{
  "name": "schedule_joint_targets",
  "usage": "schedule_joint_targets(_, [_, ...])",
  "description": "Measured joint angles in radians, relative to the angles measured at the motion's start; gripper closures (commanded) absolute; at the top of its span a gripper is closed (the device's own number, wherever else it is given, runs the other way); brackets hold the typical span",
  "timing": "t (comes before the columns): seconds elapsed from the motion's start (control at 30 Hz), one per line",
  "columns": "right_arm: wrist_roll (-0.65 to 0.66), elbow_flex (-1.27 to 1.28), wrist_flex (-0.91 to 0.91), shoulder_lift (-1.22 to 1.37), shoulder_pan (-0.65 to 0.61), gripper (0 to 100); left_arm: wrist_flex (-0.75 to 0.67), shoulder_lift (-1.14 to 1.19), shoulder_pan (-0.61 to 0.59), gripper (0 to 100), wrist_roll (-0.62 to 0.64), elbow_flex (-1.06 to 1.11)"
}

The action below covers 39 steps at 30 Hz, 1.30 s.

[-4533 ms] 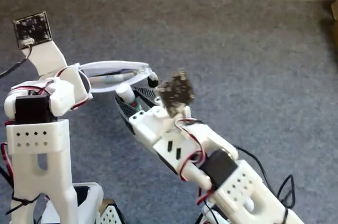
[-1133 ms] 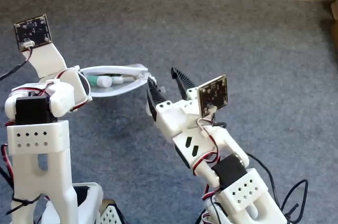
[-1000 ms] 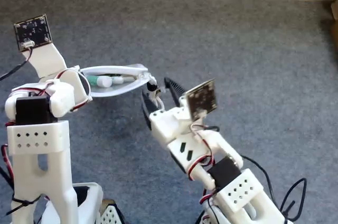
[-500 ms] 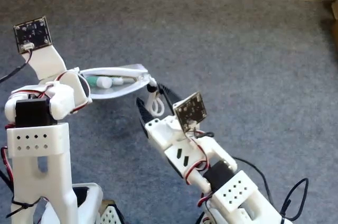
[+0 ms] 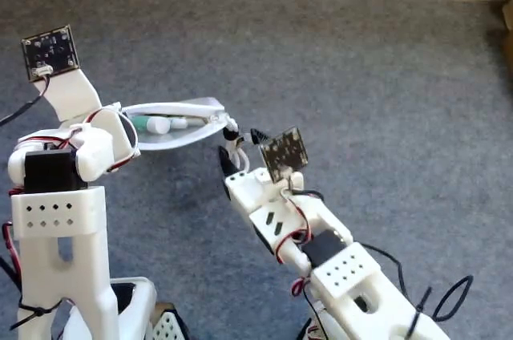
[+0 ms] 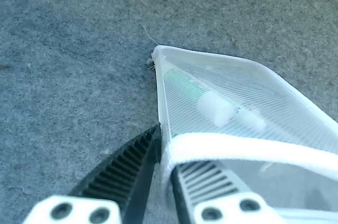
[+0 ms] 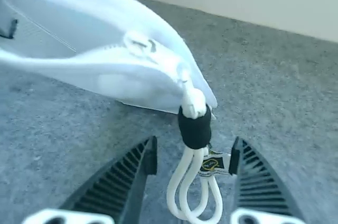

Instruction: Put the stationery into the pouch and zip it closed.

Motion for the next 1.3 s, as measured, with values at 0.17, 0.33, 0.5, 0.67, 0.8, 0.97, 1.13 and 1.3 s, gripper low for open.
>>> schedule_joint_targets(0.17, [0.000,0.000,-0.087,0.087,0.002,78.6,0.000,0.000,0.000,99,0.000,0.000])
schedule_joint_targets(0.33, [0.003,0.000,-0.150,0.169,0.005,78.6,0.000,0.000,0.000,99,0.000,0.000])
schedule_joint_targets(0.5, [0.003,-0.048,-0.259,0.278,0.011,78.6,0.000,0.000,0.000,99,0.000,0.000])
schedule_joint_targets(0.67, [0.006,-0.054,-0.287,0.288,0.034,78.6,0.000,0.000,0.000,99,0.000,0.000])
schedule_joint_targets(0.8, [0.006,-0.054,-0.287,0.288,0.038,78.6,0.000,0.000,0.000,99,0.000,0.000])
schedule_joint_targets(0.97, [0.006,-0.054,-0.287,0.288,0.038,88.8,0.000,0.000,0.000,99,0.000,0.000])
schedule_joint_targets(1.13, [0.078,-0.054,-0.287,0.288,0.038,97.6,0.000,0.000,0.003,99,0.000,0.014])
schedule_joint_targets(1.3, [0.173,-0.054,-0.321,0.288,0.040,99.4,0.000,0.000,0.000,99,-0.034,0.025])
